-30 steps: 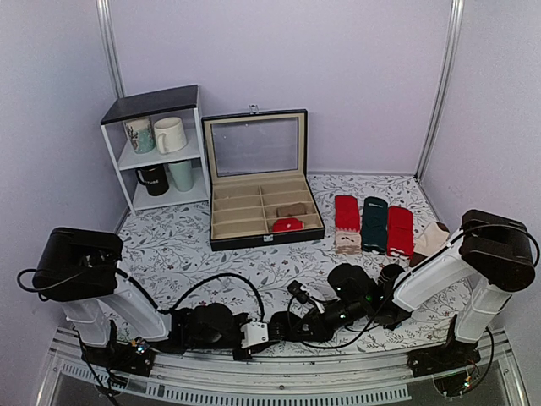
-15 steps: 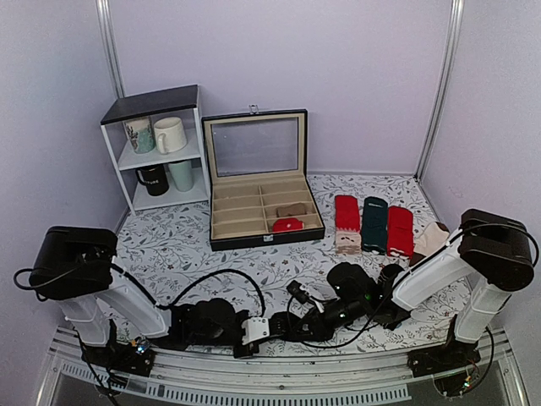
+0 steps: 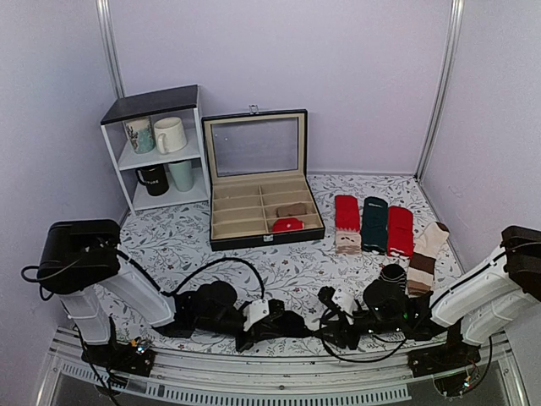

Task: Roll the socks
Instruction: Roll a pair of socks at the center of the board.

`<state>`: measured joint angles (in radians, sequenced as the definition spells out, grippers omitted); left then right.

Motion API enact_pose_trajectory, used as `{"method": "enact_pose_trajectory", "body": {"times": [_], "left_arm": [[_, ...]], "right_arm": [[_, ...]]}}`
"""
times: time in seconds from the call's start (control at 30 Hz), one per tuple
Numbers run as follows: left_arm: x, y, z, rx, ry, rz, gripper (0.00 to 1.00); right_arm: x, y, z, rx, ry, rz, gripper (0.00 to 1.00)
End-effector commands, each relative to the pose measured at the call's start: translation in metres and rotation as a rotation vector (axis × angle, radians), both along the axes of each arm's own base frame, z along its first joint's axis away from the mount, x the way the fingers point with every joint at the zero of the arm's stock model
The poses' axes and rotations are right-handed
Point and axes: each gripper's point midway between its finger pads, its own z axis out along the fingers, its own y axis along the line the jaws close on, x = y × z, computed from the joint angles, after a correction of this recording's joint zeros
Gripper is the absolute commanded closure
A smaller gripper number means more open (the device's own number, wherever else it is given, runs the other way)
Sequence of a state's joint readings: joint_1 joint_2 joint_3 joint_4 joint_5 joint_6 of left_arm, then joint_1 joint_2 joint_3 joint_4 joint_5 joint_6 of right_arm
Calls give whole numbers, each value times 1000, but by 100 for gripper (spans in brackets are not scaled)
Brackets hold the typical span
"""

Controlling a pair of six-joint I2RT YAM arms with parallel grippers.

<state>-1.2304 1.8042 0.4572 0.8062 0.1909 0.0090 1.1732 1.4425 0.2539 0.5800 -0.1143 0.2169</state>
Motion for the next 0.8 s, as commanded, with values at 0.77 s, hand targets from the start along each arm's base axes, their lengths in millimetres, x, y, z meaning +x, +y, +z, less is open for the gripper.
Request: {"method": "enact_pose_trajectory", "body": {"times": [0.77], "left_arm": [[-19,41,-80,292,314,15,100]], "right_arm": [[-13,44,-24,-151,-419,174,69]]}}
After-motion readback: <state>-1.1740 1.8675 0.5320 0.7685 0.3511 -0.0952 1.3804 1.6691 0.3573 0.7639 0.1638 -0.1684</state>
